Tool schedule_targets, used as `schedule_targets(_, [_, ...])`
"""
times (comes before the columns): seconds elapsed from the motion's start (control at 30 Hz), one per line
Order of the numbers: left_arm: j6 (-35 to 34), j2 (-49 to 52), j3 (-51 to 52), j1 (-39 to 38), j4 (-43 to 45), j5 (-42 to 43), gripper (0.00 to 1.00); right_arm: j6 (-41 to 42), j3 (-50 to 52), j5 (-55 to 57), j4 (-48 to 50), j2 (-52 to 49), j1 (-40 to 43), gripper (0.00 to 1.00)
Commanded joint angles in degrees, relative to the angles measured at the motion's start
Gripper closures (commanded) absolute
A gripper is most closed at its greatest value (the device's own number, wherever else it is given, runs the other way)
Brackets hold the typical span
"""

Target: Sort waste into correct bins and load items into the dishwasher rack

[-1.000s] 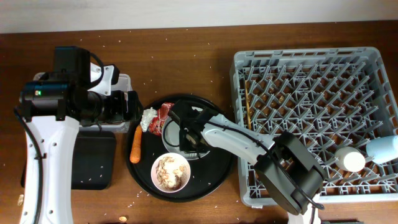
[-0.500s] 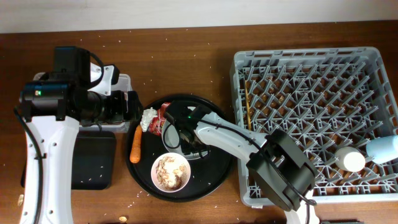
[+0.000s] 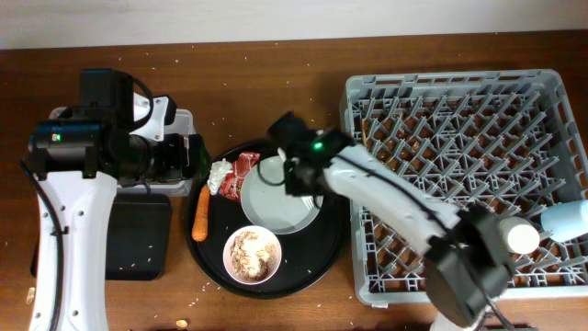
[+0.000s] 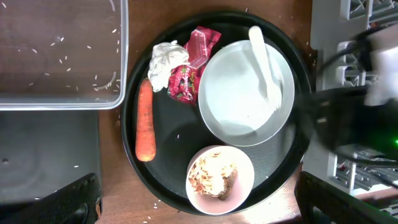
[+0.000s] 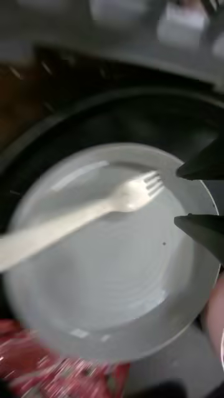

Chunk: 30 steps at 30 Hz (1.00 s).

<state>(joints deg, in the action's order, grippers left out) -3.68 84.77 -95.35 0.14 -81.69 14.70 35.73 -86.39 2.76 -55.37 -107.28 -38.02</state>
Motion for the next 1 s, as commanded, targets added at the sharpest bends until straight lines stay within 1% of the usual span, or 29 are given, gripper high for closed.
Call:
schedule_targets(0.0, [-0.1,-1.2,-0.2,0.1,0.0,0.0,0.01,-3.7,-1.1,0.8,-0.8,8.2,4.1,0.79])
schedule_targets(0.03, [-0.1,-1.2,-0.2,0.1,0.0,0.0,0.01,-8.6,-1.1,-1.9,-0.8,8.9,4.3,0.63])
schedule_targets(0.07, [-0.1,-1.2,-0.2,0.1,0.0,0.0,0.01,-13.4,-0.7,-3.7,-1.8,7.8,3.4,0.53])
schedule_targets(0.1, [-0.1,-1.2,-0.2,0.1,0.0,0.0,0.01,-18.0,0.9,-3.6,-0.7,4.9,1.3,0.42])
schedule_targets(0.13, [-0.1,-1.2,-0.2,0.1,0.0,0.0,0.01,-22.1,1.7,-3.6,1.4,2.5,0.1,0.39])
schedule_targets(0.17, [-0.1,-1.2,-0.2,0.1,0.0,0.0,0.01,-24.9,1.8,-3.7,3.5,-0.5,-0.4,0.39])
schedule_targets(0.27, [-0.1,-1.2,-0.2,0.1,0.0,0.0,0.01,-25.9,1.8,-2.9,9.8,-7.3,0.4,0.39])
schedule_targets(0.4, [-0.1,-1.2,-0.2,0.1,0.0,0.0,0.01,-27.4,1.8,-2.8,12.2,-11.1,1.0,0.39])
schedule_targets(0.47, [-0.1,-1.2,-0.2,0.1,0.0,0.0,0.01,-27.4,1.9,-3.2,12.2,-12.4,0.9,0.48])
schedule_targets(0.53, [-0.1,-1.2,-0.2,0.1,0.0,0.0,0.01,-26.9,1.9,-5.4,11.4,-12.9,0.9,0.66])
schedule_targets(0.57, [-0.1,-1.2,-0.2,0.1,0.0,0.0,0.01,-26.2,1.9,-5.4,10.8,-12.9,0.9,0.75])
schedule_targets(0.6, [-0.1,-1.2,-0.2,0.1,0.0,0.0,0.01,-25.2,1.8,-4.7,9.6,-12.6,0.9,0.91])
schedule_targets(0.67, [-0.1,-1.2,-0.2,0.1,0.0,0.0,0.01,-24.3,1.1,-4.1,8.2,-10.7,0.9,0.94])
schedule_targets(0.77, [-0.1,-1.2,-0.2,0.1,0.0,0.0,0.01,-24.3,-2.1,-4.1,4.8,-6.0,0.9,0.96])
schedule_targets(0.87, [-0.1,-1.2,-0.2,0.1,0.0,0.0,0.01,-24.3,-2.4,-4.0,3.5,0.8,0.9,0.96])
schedule_targets(0.9, [-0.1,-1.2,-0.2,0.1,-0.1,0.0,0.01,-24.3,-2.9,-1.9,1.3,4.0,1.7,0.96])
schedule_targets(0.97, [-0.1,-1.2,-0.2,0.1,-0.1,0.0,0.01,-21.9,-3.3,-1.9,-2.4,9.4,8.2,0.96])
